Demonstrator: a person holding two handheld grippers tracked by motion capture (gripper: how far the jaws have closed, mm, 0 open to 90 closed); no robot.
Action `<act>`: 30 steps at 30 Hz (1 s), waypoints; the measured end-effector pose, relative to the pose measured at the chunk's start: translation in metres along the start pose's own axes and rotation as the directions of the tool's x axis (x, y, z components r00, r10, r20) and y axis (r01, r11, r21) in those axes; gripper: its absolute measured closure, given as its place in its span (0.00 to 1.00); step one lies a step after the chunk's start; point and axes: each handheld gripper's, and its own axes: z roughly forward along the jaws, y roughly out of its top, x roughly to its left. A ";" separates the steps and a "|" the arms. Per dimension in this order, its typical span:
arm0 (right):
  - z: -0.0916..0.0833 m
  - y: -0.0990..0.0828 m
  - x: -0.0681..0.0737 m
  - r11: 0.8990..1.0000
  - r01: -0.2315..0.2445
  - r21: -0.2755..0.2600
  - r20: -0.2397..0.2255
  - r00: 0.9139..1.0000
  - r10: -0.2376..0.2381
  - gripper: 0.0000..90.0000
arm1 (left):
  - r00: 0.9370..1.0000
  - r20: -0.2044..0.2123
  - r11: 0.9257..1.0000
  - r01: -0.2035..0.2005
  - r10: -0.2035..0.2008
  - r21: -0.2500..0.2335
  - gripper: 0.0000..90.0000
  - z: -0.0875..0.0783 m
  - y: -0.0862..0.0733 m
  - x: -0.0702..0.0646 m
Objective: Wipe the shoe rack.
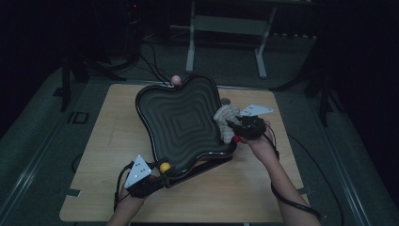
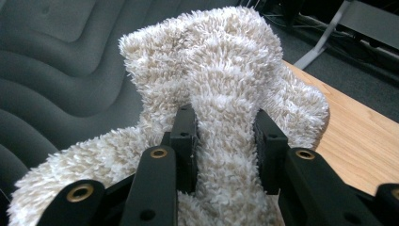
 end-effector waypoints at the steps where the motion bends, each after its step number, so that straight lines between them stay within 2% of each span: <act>1: 0.000 0.001 0.000 1.000 0.000 0.003 0.001 1.000 0.000 0.75 | 1.000 0.001 1.000 -0.001 0.001 0.000 0.65 0.000 0.000 0.000; 21: 0.000 0.007 -0.001 0.999 -0.041 0.018 0.002 0.999 0.041 0.73 | 1.000 0.007 1.000 -0.001 0.001 -0.003 0.65 0.000 0.000 0.001; 27: -0.001 0.024 0.000 0.999 -0.039 -0.002 0.018 0.999 0.039 0.74 | 1.000 0.011 1.000 -0.004 0.004 -0.002 0.65 0.000 0.000 0.001; 30: 0.000 0.050 -0.002 0.998 -0.039 -0.040 0.017 0.999 0.040 0.74 | 1.000 0.012 1.000 -0.003 0.003 -0.003 0.65 0.000 0.000 0.001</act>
